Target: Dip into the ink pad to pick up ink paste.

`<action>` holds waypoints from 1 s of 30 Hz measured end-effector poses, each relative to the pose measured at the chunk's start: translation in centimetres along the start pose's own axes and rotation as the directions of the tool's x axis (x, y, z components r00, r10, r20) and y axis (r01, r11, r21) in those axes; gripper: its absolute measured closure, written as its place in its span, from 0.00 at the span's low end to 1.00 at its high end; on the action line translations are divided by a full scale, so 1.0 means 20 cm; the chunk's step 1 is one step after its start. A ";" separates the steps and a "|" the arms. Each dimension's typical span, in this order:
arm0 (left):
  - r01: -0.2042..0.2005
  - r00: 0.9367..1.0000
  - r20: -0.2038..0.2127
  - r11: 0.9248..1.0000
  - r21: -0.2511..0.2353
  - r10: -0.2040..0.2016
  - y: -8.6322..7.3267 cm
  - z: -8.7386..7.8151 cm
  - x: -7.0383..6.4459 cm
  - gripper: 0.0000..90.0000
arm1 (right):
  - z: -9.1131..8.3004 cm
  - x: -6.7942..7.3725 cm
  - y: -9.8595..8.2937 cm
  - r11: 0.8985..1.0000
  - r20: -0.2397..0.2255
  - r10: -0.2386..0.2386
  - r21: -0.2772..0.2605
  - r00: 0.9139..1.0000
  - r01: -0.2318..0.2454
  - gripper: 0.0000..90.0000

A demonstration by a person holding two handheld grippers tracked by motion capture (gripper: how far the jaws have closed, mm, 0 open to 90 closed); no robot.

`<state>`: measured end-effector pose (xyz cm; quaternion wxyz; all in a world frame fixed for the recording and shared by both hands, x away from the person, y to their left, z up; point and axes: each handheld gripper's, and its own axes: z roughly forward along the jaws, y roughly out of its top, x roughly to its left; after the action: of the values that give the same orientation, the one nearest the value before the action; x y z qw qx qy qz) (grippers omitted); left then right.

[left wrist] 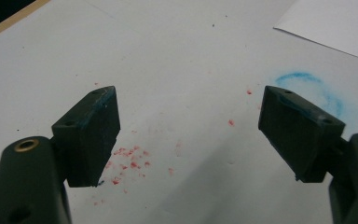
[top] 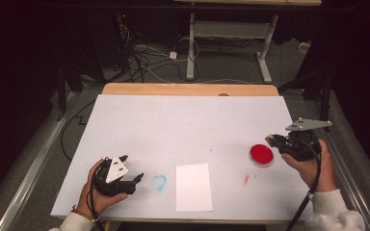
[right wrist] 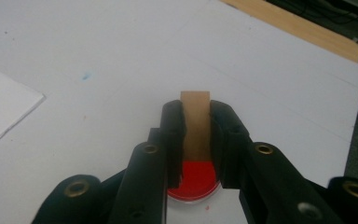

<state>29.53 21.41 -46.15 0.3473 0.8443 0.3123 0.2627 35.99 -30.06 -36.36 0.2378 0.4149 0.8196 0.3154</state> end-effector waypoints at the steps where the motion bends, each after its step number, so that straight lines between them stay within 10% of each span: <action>1: -0.002 1.000 -0.001 1.000 0.001 0.002 0.00 0.00 0.00 0.23 | 0.02 0.00 0.00 1.000 -0.003 -0.004 0.014 1.000 0.004 0.85; 13: 0.001 1.000 0.000 1.000 0.010 -0.001 0.00 0.00 0.00 0.23 | 0.27 0.00 -0.07 0.978 -0.042 0.000 0.206 0.999 0.008 0.85; 30: -0.001 1.000 -0.003 1.000 0.020 0.001 -0.01 0.01 0.00 0.23 | 0.35 0.00 -0.12 0.967 -0.044 -0.002 0.255 0.999 0.013 0.85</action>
<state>29.63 21.47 -46.32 0.3381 0.8475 0.3150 0.2612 39.38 -28.94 -42.92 0.1657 0.4322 0.8600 0.2151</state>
